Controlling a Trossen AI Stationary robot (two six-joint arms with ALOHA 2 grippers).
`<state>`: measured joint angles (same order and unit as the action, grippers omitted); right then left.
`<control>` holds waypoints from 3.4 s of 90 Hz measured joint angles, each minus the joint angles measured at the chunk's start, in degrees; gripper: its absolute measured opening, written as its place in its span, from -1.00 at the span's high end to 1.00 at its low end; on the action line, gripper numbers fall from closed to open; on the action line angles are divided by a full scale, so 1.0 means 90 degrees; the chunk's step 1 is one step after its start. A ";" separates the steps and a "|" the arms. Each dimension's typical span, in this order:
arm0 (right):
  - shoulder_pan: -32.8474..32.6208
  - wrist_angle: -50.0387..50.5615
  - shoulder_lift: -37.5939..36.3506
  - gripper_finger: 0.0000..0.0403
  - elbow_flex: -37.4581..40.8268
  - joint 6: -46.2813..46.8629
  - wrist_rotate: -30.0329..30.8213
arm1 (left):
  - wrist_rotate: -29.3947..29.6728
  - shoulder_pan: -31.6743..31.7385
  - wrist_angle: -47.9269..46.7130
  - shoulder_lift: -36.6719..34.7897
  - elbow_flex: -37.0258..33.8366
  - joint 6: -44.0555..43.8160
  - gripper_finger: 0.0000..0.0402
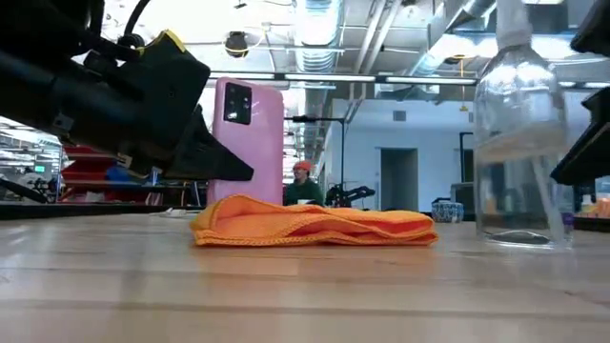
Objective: Apply microfiber cloth
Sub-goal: Wipe the pink cellphone using microfiber cloth
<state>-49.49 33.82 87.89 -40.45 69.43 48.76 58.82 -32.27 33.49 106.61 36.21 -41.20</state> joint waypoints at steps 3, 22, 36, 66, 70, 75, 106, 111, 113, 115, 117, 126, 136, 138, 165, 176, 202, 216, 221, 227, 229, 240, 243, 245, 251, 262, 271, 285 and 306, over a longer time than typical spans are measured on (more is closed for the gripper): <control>0.0052 0.0002 -0.0092 0.68 0.0095 0.0000 0.0039 | -0.0001 0.0008 0.0005 0.0000 0.0000 -0.0004 0.96; 0.0494 -0.0023 -0.0411 0.68 0.0576 -0.0288 0.0115 | -0.0071 0.0078 0.0032 0.0000 0.0000 -0.0033 0.96; 0.0730 -0.0088 -0.0553 0.68 0.0733 -0.0654 0.0082 | -0.0172 0.0141 0.0046 0.0000 0.0000 -0.0092 0.96; 0.0655 -0.4263 -0.0439 0.68 0.0719 -0.3299 -0.0891 | -0.0245 0.0143 -0.0041 0.0010 0.0248 0.0447 0.97; 0.0755 -0.4679 -0.0284 0.67 0.0719 -0.3522 -0.0974 | -0.0339 0.0170 -0.0097 0.0018 0.0395 0.0725 0.98; 0.0908 -0.5037 -0.0076 0.67 0.0719 -0.3683 -0.1045 | -0.0480 0.0233 -0.0309 0.0022 0.0635 0.0958 0.98; 0.1805 -0.5472 0.0930 0.36 0.0719 -0.2973 -0.1975 | -0.1276 0.0693 -0.4622 -0.0029 0.2841 0.0508 0.99; 0.1846 -0.5480 0.1051 0.29 0.0719 -0.2890 -0.1973 | -0.1410 0.0740 -0.5259 -0.0029 0.3164 0.0304 0.99; 0.1850 -0.5486 0.1094 0.26 0.0719 -0.2861 -0.1973 | -0.1439 0.0754 -0.5463 -0.0029 0.3260 0.0218 0.99; 0.1850 -0.5497 0.1129 0.24 0.0719 -0.2820 -0.1971 | -0.1502 0.0764 -0.5631 -0.0029 0.3337 0.0117 0.99; 0.1849 -0.5502 0.1160 0.22 0.0719 -0.2753 -0.1968 | -0.1588 0.0786 -0.5738 -0.0029 0.3388 0.0021 0.99; 0.1837 -0.5502 0.1187 0.16 0.0713 -0.2564 -0.2042 | -0.2260 0.0954 -0.5864 -0.0032 0.3449 -0.0128 0.99; 0.1647 -0.5549 0.1003 0.15 0.0716 -0.2694 -0.2127 | -0.2565 0.1125 -0.5924 0.0055 0.3480 -0.0185 0.99; 0.1595 -0.5581 0.0941 0.16 0.0716 -0.2740 -0.2102 | -0.2564 0.1140 -0.5915 0.0075 0.3483 -0.0194 0.99; 0.1705 -0.4550 0.0532 0.27 0.0714 -0.1938 -0.1519 | -0.2726 0.1221 -0.5894 0.0119 0.3477 -0.0189 0.98; 0.1948 -0.4435 0.0918 0.32 0.0716 -0.1646 -0.1707 | -0.2762 0.1224 -0.5964 0.0124 0.3470 -0.0310 0.97; 0.2202 -0.6208 0.1631 0.44 0.0713 -0.2335 -0.1698 | -0.2772 0.1194 -0.6177 0.0141 0.3463 -0.0360 0.98; 0.2348 -0.7371 0.1883 0.50 0.0714 -0.3112 -0.1966 | -0.2754 0.1192 -0.6211 0.0143 0.3458 -0.0359 0.99; 0.2398 -0.7737 0.1986 0.54 0.0708 -0.3381 -0.1961 | -0.2756 0.1192 -0.6214 0.0149 0.3458 -0.0361 0.99; 0.2440 -0.8128 0.2114 0.62 0.0704 -0.3702 -0.1949 | -0.2747 0.1173 -0.6213 0.0149 0.3455 -0.0360 0.99; 0.2442 -0.8259 0.2149 0.65 0.0704 -0.3790 -0.1946 | -0.2746 0.1165 -0.6213 0.0149 0.3453 -0.0359 0.99; 0.2385 -0.8469 0.2171 0.86 0.0704 -0.4254 -0.1926 | -0.2715 0.1091 -0.6253 0.0151 0.3453 -0.0359 0.99; 0.2343 -0.8459 0.2152 0.92 0.0704 -0.4362 -0.1878 | -0.2702 0.1071 -0.6262 0.0151 0.3453 -0.0359 0.99; 0.2304 -0.8445 0.2137 0.95 0.0704 -0.4434 -0.1839 | -0.2700 0.1061 -0.6268 0.0151 0.3452 -0.0359 0.99; 0.2216 -0.8471 0.2114 0.98 0.0692 -0.4542 -0.1781 | -0.2697 0.1043 -0.6276 0.0153 0.3451 -0.0370 0.99; 0.2030 -0.8449 0.2078 0.99 0.0687 -0.4546 -0.1767 | -0.2697 0.1019 -0.6274 0.0153 0.3448 -0.0386 0.99; 0.1911 -0.8190 0.2072 0.98 0.0687 -0.4420 -0.1773 | -0.2699 0.1009 -0.6243 0.0153 0.3441 -0.0385 0.99; 0.1897 -0.7294 0.1912 0.81 0.0687 -0.3631 -0.2537 | -0.2706 0.1007 -0.6195 0.0151 0.3436 -0.0383 0.99; 0.2141 -0.6700 0.1580 0.12 0.0661 -0.2401 -0.3799 | -0.2731 0.1007 -0.6156 0.0151 0.3436 -0.0361 0.97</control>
<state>-30.22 -26.48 102.11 -34.50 47.82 14.57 34.24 -23.20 -21.91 107.96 67.13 -44.45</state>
